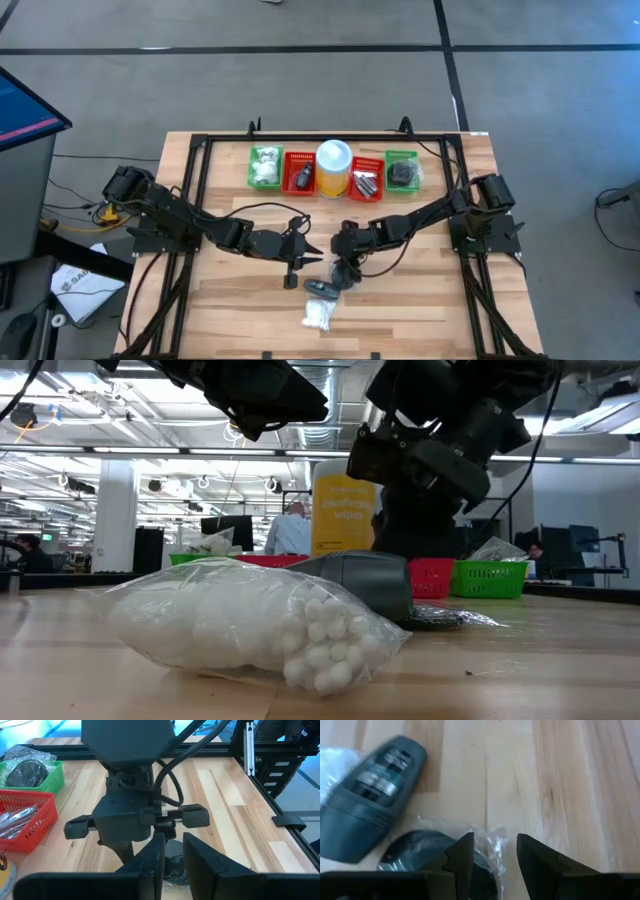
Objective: Pick & Place Travel size toiletries
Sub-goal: Put the black hairbrush into the right green bin
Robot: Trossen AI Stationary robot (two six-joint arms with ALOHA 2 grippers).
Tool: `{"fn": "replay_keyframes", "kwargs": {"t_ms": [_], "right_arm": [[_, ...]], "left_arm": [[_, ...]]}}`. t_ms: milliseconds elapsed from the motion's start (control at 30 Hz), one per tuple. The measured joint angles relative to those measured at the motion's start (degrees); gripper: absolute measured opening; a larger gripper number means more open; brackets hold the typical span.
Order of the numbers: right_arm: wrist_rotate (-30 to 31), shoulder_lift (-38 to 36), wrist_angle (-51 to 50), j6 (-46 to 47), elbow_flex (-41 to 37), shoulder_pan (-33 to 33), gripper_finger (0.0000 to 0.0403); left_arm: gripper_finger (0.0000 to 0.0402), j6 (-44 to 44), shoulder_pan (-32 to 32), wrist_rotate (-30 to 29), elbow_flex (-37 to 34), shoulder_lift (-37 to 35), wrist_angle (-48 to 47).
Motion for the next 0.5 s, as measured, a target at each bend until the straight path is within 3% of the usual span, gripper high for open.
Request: {"fn": "replay_keyframes", "kwargs": {"t_ms": [500], "right_arm": [[0.07, 5.39, 5.94, -0.09, 0.28, 0.13, 0.0138]], "left_arm": [[0.006, -0.01, 0.0, -0.01, 0.0, 0.0, -0.02]]}}
